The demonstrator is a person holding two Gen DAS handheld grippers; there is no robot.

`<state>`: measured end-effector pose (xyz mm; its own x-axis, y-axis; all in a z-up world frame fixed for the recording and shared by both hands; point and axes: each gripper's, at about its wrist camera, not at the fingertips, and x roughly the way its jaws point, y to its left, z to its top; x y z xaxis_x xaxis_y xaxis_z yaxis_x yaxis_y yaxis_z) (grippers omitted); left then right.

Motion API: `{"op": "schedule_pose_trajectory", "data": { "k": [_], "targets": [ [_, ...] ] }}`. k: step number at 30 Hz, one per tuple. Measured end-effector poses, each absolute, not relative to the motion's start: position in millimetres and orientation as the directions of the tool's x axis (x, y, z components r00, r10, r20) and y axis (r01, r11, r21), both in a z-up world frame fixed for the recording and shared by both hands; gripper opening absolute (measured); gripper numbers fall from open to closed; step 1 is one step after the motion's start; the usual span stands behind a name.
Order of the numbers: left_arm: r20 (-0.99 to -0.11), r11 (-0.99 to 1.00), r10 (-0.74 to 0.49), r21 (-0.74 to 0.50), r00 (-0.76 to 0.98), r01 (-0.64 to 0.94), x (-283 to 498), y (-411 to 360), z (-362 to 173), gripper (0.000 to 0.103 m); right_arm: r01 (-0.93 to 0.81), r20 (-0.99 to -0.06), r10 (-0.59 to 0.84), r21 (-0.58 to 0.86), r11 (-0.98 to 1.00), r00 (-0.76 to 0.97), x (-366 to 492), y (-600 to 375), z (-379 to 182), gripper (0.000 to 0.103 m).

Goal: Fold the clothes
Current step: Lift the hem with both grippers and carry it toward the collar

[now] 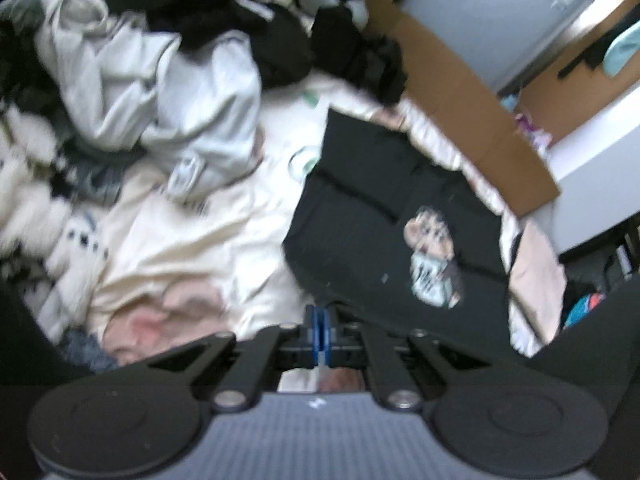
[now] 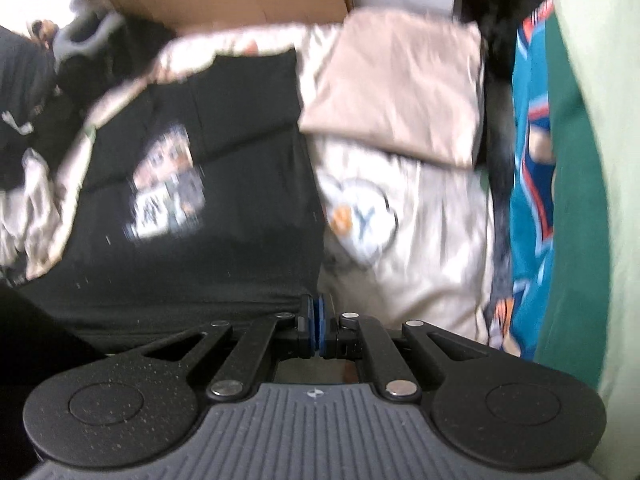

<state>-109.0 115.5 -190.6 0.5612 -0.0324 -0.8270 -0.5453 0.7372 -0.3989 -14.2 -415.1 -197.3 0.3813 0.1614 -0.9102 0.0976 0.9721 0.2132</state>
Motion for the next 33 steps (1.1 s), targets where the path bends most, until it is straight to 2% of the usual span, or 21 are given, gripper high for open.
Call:
{"op": "schedule_pose_trajectory", "data": {
  "k": [8, 22, 33],
  "targets": [
    [-0.781, 0.747, -0.017, -0.425, 0.624, -0.511, -72.6, 127.4, -158.0, 0.002, 0.049, -0.868, 0.181, 0.229, 0.972, 0.463, 23.1, -416.0, -159.0, 0.000],
    [-0.753, 0.734, -0.065, -0.481, 0.655, -0.480, -16.0, 158.3, -151.0, 0.002, 0.035, -0.871, 0.185, 0.226, 0.974, 0.454, 82.1, -413.3, -134.8, 0.000],
    [-0.782, 0.734, -0.060, -0.455, 0.620, -0.503, 48.5, 177.1, -169.3, 0.002, 0.014, -0.883, 0.205, 0.232, 0.973, 0.423, 148.0, -414.6, -158.2, 0.000]
  ]
}}
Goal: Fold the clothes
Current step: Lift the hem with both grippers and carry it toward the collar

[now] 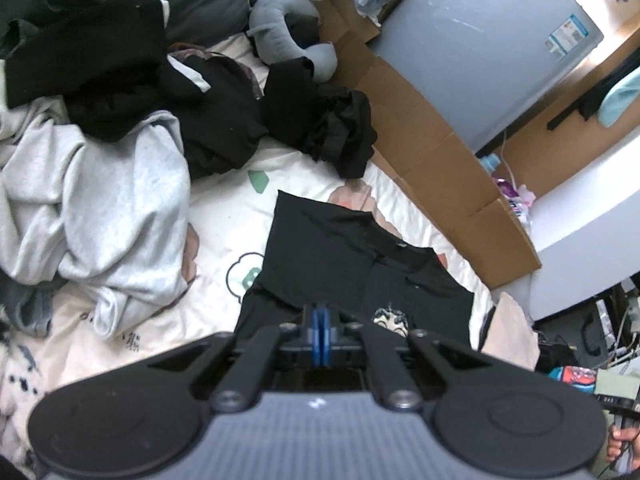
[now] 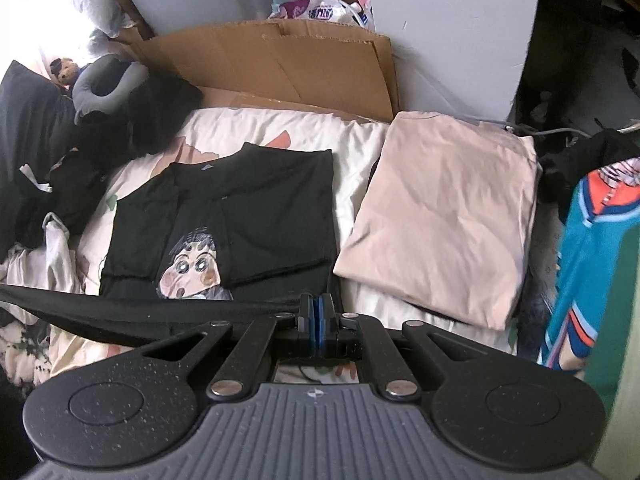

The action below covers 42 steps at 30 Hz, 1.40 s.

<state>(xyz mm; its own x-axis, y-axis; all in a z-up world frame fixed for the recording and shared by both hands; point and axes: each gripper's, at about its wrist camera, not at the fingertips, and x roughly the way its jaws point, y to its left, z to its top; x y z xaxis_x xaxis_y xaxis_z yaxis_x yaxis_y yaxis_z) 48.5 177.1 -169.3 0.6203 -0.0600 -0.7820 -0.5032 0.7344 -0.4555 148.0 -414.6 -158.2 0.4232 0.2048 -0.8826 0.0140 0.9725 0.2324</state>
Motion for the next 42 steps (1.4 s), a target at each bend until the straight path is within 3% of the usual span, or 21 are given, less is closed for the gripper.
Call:
{"op": "schedule_pose_trajectory", "data": {
  "k": [42],
  "targets": [
    [-0.822, 0.759, -0.030, -0.389, 0.569, -0.522, 269.2, 250.5, -304.9, 0.002, 0.028, -0.905, 0.157, 0.182, 0.983, 0.395, 387.6, -393.0, -294.6, 0.000]
  ]
}}
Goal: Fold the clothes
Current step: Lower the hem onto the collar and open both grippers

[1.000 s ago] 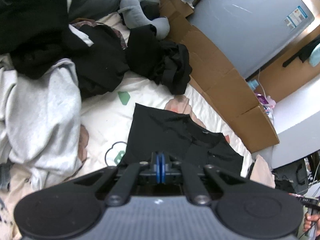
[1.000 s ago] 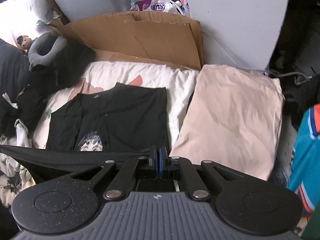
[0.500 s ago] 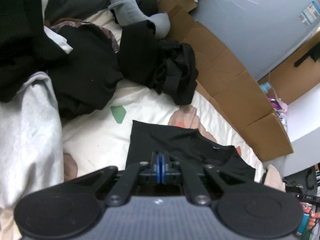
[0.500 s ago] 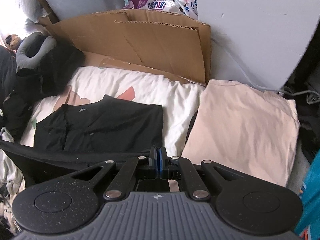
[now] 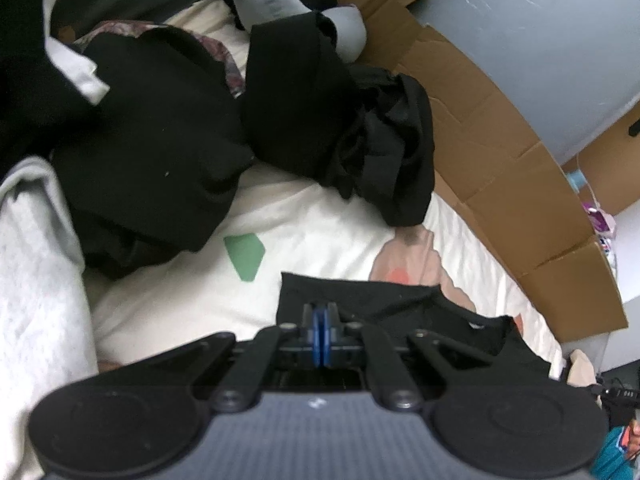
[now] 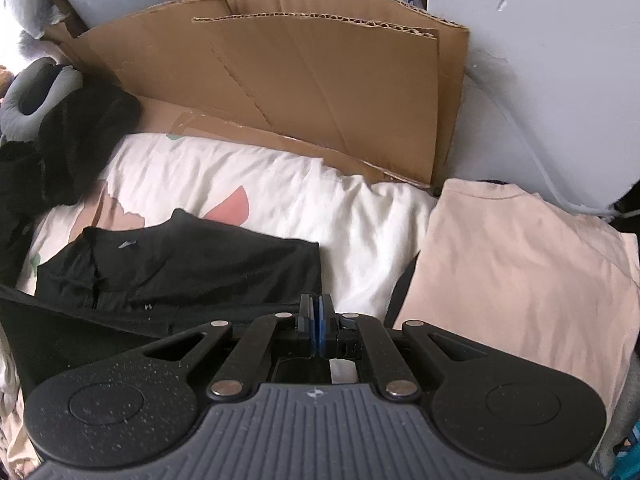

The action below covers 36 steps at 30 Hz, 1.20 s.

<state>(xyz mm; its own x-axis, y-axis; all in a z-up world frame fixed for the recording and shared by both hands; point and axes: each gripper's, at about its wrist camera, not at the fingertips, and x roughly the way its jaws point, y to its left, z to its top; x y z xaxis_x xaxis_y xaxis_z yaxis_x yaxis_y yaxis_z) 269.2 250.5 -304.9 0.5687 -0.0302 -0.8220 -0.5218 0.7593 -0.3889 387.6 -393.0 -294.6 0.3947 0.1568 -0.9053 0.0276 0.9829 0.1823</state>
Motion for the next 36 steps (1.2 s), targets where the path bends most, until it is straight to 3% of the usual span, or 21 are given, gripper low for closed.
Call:
{"op": "schedule_pose_trajectory", "data": {
  "k": [11, 21, 28, 29, 32, 36],
  "targets": [
    [-0.838, 0.784, 0.010, -0.333, 0.546, -0.524, 308.9, 256.5, -313.0, 0.002, 0.055, -0.911, 0.136, 0.170, 0.984, 0.389, 427.5, -389.4, -308.6, 0.000],
    [-0.867, 0.825, 0.006, -0.277, 0.499, -0.492, 344.4, 261.1, -359.9, 0.002, 0.087, -0.930, 0.090, 0.129, 0.988, 0.357, 458.0, -389.6, -360.5, 0.000],
    [-0.872, 0.829, 0.034, -0.249, 0.489, -0.502, 353.4, 260.2, -385.5, 0.005, 0.125, -0.890, 0.087, 0.158, 0.979, 0.448, 460.7, -393.5, -370.7, 0.003],
    [-0.866, 0.831, 0.038, -0.250, 0.498, -0.497, 350.7, 260.5, -384.5, 0.009, 0.124, -0.882, 0.093, 0.168, 0.978, 0.463, 458.9, -394.7, -368.6, 0.006],
    [-0.850, 0.834, 0.053, -0.250, 0.524, -0.492, 341.1, 259.7, -376.1, 0.015, 0.109, -0.853, 0.119, 0.200, 0.974, 0.508, 449.2, -398.9, -358.9, 0.039],
    [-0.852, 0.868, 0.063, -0.210, 0.519, -0.450, 333.6, 255.3, -374.7, 0.026, 0.039, -0.825, 0.136, 0.187, 0.981, 0.548, 434.3, -396.3, -352.2, 0.044]
  ]
}}
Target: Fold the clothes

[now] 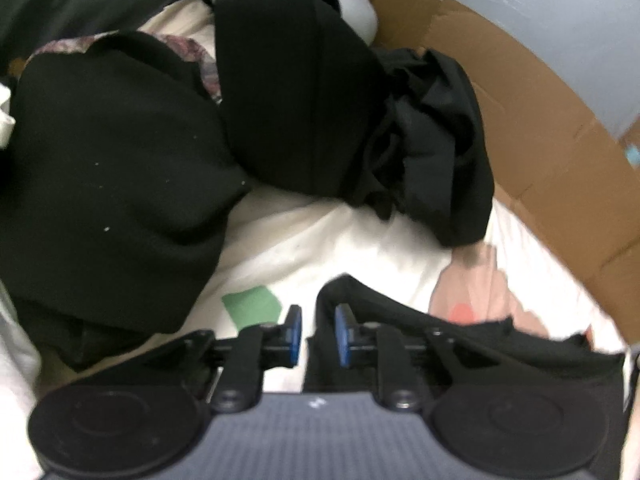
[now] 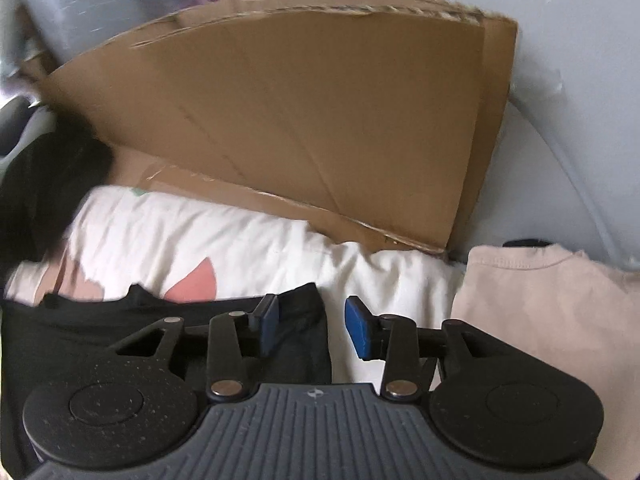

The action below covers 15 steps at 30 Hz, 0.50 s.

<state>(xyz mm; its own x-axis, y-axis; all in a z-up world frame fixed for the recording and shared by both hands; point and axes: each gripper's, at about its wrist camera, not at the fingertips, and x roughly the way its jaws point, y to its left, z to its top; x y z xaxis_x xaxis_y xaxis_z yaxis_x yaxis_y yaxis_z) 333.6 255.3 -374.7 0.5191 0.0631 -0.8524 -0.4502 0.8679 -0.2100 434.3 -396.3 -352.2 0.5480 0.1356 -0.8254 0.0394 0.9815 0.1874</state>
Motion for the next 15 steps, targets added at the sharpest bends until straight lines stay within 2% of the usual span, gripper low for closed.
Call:
{"op": "schedule_pose_trajectory", "data": {
  "k": [2, 4, 12, 15],
  "targets": [
    [-0.853, 0.885, 0.074, -0.182, 0.516, -0.429, 330.9, 252.6, -377.3, 0.037, 0.020, -0.818, 0.141, 0.183, 0.983, 0.558, 427.3, -395.1, -354.5, 0.044],
    [-0.855, 0.898, 0.084, -0.158, 0.512, -0.410, 330.8, 249.4, -381.9, 0.040, 0.005, -0.817, 0.150, 0.183, 0.983, 0.557, 421.4, -392.6, -361.4, 0.044],
    [-0.868, 0.944, 0.118, -0.052, 0.482, -0.325, 348.3, 238.0, -407.0, 0.042, -0.073, -0.828, 0.148, 0.129, 0.989, 0.541, 415.5, -377.8, -391.6, 0.044],
    [-0.862, 0.947, 0.117, -0.052, 0.494, -0.316, 356.6, 239.2, -412.7, 0.042, -0.073, -0.822, 0.146, 0.126, 0.989, 0.550, 421.3, -378.1, -397.4, 0.044]
  ]
}}
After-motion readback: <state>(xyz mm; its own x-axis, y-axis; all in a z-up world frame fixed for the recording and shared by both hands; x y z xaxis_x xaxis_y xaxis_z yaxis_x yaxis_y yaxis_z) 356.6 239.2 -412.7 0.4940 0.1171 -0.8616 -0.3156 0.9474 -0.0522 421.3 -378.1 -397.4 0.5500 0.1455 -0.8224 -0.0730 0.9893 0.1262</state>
